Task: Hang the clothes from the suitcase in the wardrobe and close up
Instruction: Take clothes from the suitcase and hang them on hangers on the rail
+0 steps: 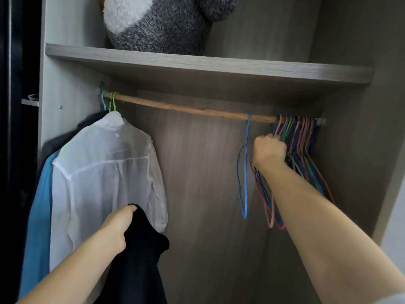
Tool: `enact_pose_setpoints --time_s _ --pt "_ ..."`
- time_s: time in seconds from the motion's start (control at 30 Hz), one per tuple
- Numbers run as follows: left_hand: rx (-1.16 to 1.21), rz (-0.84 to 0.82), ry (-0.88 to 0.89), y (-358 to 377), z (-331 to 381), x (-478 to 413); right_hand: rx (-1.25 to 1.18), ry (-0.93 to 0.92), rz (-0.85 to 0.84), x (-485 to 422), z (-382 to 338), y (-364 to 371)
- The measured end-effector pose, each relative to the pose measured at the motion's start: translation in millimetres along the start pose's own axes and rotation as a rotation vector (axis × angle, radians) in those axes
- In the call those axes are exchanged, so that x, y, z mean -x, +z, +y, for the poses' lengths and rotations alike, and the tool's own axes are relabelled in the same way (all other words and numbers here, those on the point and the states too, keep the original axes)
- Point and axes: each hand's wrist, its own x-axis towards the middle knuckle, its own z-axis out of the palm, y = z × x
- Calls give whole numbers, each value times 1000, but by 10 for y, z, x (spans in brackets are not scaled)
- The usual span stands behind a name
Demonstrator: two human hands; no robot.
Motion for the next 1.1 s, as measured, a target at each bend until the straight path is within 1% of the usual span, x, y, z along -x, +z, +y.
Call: enact_pose_setpoints --time_s 0.07,0.13,0.23,0.3,0.4,0.47,0.53,0.6,0.67,0.93,0.97,1.0,1.07,1.1 --pt "4 2 -2 22 -21 10 169 -12 -25 -13 56 41" --pt "8 1 7 57 -20 34 275 -44 -20 -16 71 74" --pt "19 -5 17 101 -11 66 364 -154 21 -23 40 88" --pt "17 -1 27 113 -20 68 365 -202 42 -28 17 53" --pt "2 -5 23 115 -56 66 320 -213 45 -57 -9 17" --pt "-7 -3 22 97 -75 66 232 -187 63 -73 1 3" --pt "-14 1 16 64 -85 54 57 -125 52 -70 27 7" --pt "-20 4 15 34 -100 32 -122 -78 0 -59 44 19" --pt "-25 7 16 20 -109 28 -192 -58 -85 -47 40 -18" --pt "-33 23 -19 -57 -156 -3 -5 -122 -371 -200 -10 -260" --pt "-31 28 -22 -65 -163 -1 23 -140 -452 -218 -17 -273" --pt "-33 33 -22 -71 -168 -1 39 -151 -579 -250 -23 -264" --pt "-34 44 -26 -94 -185 -2 49 -132 -913 -301 -57 -175" --pt "-34 48 -30 -100 -190 -2 71 -132 -1040 -295 -60 -115"
